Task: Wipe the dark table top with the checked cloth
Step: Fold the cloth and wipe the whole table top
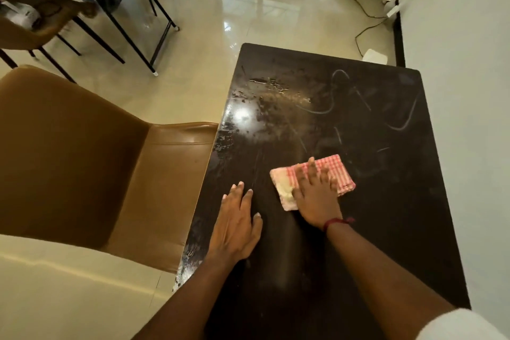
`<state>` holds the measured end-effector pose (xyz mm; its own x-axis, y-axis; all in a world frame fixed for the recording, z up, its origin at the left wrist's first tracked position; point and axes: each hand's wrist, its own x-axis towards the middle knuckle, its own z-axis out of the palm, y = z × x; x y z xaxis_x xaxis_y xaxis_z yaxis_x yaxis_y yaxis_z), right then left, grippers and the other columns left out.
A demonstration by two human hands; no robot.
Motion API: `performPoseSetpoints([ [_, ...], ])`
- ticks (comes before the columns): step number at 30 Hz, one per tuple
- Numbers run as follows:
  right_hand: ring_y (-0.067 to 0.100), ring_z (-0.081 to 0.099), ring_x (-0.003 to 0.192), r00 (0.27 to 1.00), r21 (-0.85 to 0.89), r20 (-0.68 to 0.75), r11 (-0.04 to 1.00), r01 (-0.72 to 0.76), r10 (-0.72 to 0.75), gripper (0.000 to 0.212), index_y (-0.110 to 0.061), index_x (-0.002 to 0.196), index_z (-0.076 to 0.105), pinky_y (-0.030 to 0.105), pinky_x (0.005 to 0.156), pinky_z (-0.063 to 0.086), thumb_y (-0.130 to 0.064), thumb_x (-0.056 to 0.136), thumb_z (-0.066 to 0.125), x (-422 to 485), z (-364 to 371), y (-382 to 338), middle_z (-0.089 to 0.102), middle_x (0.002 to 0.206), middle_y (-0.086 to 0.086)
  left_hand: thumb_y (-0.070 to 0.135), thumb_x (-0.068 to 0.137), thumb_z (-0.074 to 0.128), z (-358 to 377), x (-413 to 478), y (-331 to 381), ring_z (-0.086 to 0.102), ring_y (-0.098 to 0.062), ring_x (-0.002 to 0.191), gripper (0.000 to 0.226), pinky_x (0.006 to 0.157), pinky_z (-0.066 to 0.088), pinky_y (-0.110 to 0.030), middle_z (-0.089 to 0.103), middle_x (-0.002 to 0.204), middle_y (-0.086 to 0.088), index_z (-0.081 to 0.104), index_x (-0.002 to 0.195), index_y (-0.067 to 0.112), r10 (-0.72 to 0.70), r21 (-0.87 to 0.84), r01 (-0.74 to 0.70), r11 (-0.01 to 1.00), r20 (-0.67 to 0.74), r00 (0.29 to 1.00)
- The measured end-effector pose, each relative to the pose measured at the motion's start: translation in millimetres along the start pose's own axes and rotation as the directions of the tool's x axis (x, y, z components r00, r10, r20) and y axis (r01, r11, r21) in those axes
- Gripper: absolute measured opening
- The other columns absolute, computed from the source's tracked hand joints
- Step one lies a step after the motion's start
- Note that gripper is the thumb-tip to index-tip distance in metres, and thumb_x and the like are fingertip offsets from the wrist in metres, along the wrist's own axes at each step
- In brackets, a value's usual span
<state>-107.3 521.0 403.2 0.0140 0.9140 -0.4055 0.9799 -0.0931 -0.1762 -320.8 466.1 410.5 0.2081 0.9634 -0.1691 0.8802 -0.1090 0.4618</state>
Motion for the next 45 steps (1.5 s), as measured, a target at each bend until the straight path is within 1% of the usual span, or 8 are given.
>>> performPoseSetpoints([
  [4, 0.029, -0.012, 0.147, 0.967, -0.109, 0.085, 0.963, 0.247, -0.239, 0.063, -0.035, 0.151, 0.001, 0.048, 0.117, -0.002, -0.056, 0.093, 0.012, -20, -1, 39, -0.019, 0.159, -0.005, 0.042, 0.099, 0.032, 12, 3, 26, -0.006, -0.024, 0.150, 0.062, 0.121, -0.003, -0.043, 0.001, 0.164, -0.008, 0.016, 0.153, 0.017, -0.064, 0.065, 0.061, 0.996, 0.046, 0.997],
  [11, 0.035, -0.005, 0.147, 0.998, 0.020, -0.004, 0.998, -0.061, 0.062, 0.060, -0.030, 0.152, 0.008, 0.055, 0.116, 0.004, -0.045, 0.098, 0.029, 6, -18, 93, -0.011, 0.161, 0.000, 0.054, 0.097, 0.023, 28, 5, 58, -0.016, -0.026, 0.149, 0.067, 0.120, -0.004, -0.052, -0.012, 0.163, -0.004, 0.004, 0.154, 0.025, -0.049, 0.199, 0.029, 0.980, 0.094, 0.994],
  [17, 0.031, -0.005, 0.148, 0.983, -0.093, 0.022, 0.979, 0.181, -0.180, 0.061, -0.032, 0.151, 0.009, 0.049, 0.117, 0.002, -0.053, 0.094, 0.016, -28, -13, 125, -0.010, 0.161, -0.002, 0.057, 0.097, 0.024, 40, 18, 87, -0.013, -0.028, 0.149, 0.066, 0.120, -0.002, -0.055, -0.006, 0.164, -0.007, 0.008, 0.154, 0.029, -0.068, 0.235, 0.035, 0.971, 0.134, 0.989],
  [25, 0.036, -0.002, 0.147, 0.990, 0.045, -0.032, 0.990, -0.134, 0.135, 0.059, -0.030, 0.152, 0.008, 0.055, 0.116, 0.005, -0.046, 0.099, 0.027, 7, -36, 192, -0.009, 0.161, 0.002, 0.057, 0.097, 0.026, 44, 22, 114, -0.011, -0.030, 0.149, 0.065, 0.119, -0.001, -0.058, -0.005, 0.163, -0.010, 0.006, 0.154, 0.033, -0.062, 0.237, 0.018, 0.971, 0.176, 0.982],
  [32, 0.032, -0.011, 0.147, 0.996, -0.078, 0.068, 0.994, 0.070, -0.065, 0.066, -0.032, 0.151, -0.001, 0.048, 0.117, -0.004, -0.057, 0.091, 0.005, -46, -22, 225, -0.017, 0.159, -0.001, 0.066, 0.094, 0.027, 51, 29, 121, -0.012, -0.032, 0.149, 0.070, 0.117, 0.000, -0.064, -0.007, 0.162, -0.012, 0.008, 0.153, 0.036, -0.065, 0.250, 0.013, 0.968, 0.202, 0.977],
  [36, 0.035, -0.010, 0.146, 0.988, 0.016, 0.043, 0.988, -0.152, 0.151, 0.059, -0.030, 0.152, 0.000, 0.054, 0.117, 0.000, -0.046, 0.100, 0.022, -21, -37, 271, -0.017, 0.160, 0.001, 0.067, 0.093, 0.027, 53, 31, 121, -0.012, -0.033, 0.149, 0.069, 0.116, 0.001, -0.065, -0.006, 0.162, -0.013, 0.011, 0.153, 0.036, -0.058, 0.270, 0.003, 0.963, 0.196, 0.979],
  [40, 0.040, -0.006, 0.146, 0.967, 0.035, -0.045, 0.967, -0.251, 0.252, 0.058, -0.026, 0.153, 0.004, 0.055, 0.117, 0.002, -0.043, 0.101, 0.023, -26, -30, 249, -0.011, 0.161, 0.006, 0.064, 0.095, 0.026, 55, 30, 123, -0.010, -0.033, 0.149, 0.065, 0.116, 0.001, -0.065, -0.004, 0.162, -0.013, 0.014, 0.152, 0.035, -0.074, 0.263, 0.023, 0.965, 0.186, 0.980],
  [45, 0.035, -0.011, 0.146, 0.999, -0.062, 0.041, 0.998, 0.019, -0.017, 0.065, -0.030, 0.151, -0.003, 0.049, 0.116, -0.004, -0.054, 0.091, 0.001, -88, 0, 200, -0.019, 0.158, 0.003, 0.061, 0.098, 0.023, 54, 24, 126, -0.008, -0.032, 0.150, 0.062, 0.117, 0.001, -0.063, -0.002, 0.162, -0.013, 0.013, 0.153, 0.034, -0.095, 0.244, 0.049, 0.968, 0.179, 0.979],
])
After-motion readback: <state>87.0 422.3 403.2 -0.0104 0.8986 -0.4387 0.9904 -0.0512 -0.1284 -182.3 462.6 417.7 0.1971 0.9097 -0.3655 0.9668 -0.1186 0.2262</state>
